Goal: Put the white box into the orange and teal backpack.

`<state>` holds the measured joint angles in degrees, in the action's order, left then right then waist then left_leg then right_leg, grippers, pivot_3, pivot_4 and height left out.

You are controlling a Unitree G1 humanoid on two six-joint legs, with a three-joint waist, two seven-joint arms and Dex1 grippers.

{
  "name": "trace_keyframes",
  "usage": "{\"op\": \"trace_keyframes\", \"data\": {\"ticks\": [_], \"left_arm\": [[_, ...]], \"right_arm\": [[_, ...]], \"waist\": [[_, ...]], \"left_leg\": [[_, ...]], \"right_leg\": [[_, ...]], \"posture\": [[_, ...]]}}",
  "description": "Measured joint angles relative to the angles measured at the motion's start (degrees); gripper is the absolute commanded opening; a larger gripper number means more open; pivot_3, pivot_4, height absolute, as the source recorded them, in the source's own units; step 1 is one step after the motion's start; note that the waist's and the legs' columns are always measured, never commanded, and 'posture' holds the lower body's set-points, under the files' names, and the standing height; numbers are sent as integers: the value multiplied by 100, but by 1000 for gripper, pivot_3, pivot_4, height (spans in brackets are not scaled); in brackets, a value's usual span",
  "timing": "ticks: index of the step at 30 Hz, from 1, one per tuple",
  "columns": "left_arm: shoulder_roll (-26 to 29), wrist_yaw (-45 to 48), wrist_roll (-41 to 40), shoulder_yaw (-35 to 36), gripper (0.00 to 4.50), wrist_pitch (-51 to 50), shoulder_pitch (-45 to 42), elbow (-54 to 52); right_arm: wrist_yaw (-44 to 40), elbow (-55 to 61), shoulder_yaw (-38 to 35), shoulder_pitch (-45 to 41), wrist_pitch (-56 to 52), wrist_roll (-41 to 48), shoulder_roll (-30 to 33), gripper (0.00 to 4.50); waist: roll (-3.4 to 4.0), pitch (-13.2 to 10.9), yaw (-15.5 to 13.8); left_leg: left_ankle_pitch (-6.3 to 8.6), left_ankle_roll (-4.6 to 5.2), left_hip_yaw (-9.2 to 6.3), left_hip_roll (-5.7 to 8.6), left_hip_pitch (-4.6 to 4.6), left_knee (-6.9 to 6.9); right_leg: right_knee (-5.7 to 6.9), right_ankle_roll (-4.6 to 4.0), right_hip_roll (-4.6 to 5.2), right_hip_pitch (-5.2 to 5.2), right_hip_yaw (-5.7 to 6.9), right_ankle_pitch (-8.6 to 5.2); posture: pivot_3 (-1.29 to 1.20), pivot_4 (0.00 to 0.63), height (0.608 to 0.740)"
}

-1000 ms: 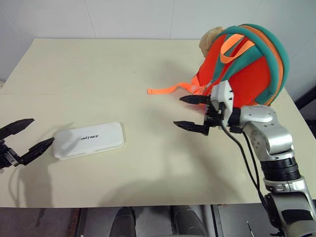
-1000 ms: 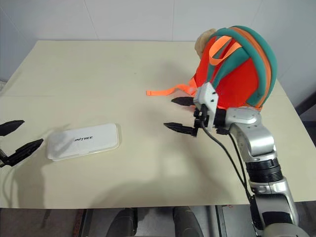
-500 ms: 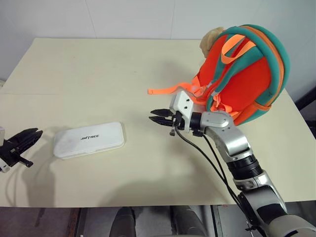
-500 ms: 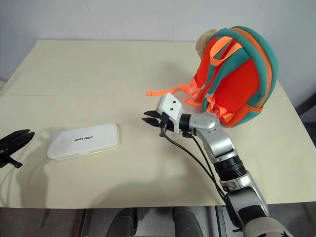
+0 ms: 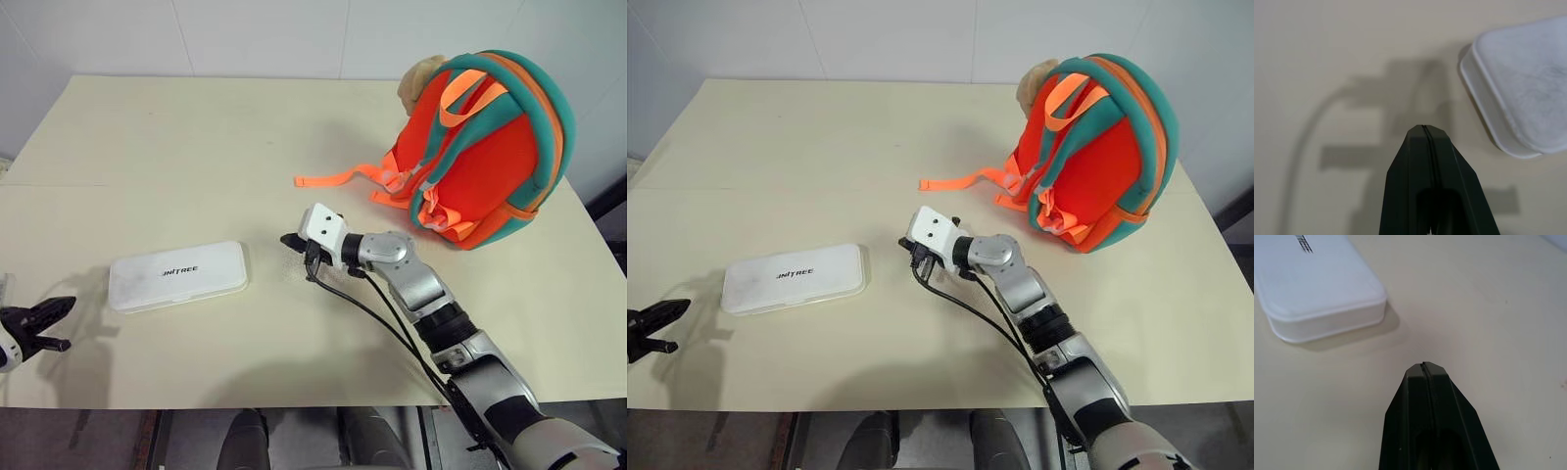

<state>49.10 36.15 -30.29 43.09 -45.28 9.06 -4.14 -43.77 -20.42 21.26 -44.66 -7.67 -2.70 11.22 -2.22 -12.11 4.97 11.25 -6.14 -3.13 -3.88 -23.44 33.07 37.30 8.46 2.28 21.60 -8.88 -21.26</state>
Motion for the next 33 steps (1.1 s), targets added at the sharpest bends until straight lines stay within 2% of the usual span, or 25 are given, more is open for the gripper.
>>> {"op": "trace_keyframes", "data": {"ticks": [6, 12, 18, 33], "left_arm": [[-39, 172, 46, -457, 0, 446, -636, 638], [-68, 418, 58, -860, 0, 566, -836, 910], [-127, 521, 59, -1109, 0, 613, -902, 920], [-143, 616, 151, -1670, 0, 621, -1405, 928]], "right_arm": [[-101, -240, 145, -19, 58, -180, -152, 19], [-287, 14, 279, 18, 6, -188, -345, 19], [-419, 452, 391, 168, -136, -163, -458, 19], [-361, 645, 202, 227, -257, -163, -302, 19]], "waist": [[-2, 1, 11], [-2, 1, 69], [-7, 4, 70], [-8, 5, -12]], "left_leg": [[0, -3, 0, 0, 0, 0], [2, -6, 0, -1, 1, -2], [2, -6, -1, -1, 1, 2], [1, -7, -2, 0, 2, 6]], "right_leg": [[3, 0, 0, 1, 2, 0], [8, 0, 0, 3, 6, 0], [11, 0, 1, 1, 8, 0], [12, 0, 1, 0, 9, 0]], "posture": [[0, 150, 740], [0, 150, 740], [0, 150, 740], [0, 150, 740]]}}
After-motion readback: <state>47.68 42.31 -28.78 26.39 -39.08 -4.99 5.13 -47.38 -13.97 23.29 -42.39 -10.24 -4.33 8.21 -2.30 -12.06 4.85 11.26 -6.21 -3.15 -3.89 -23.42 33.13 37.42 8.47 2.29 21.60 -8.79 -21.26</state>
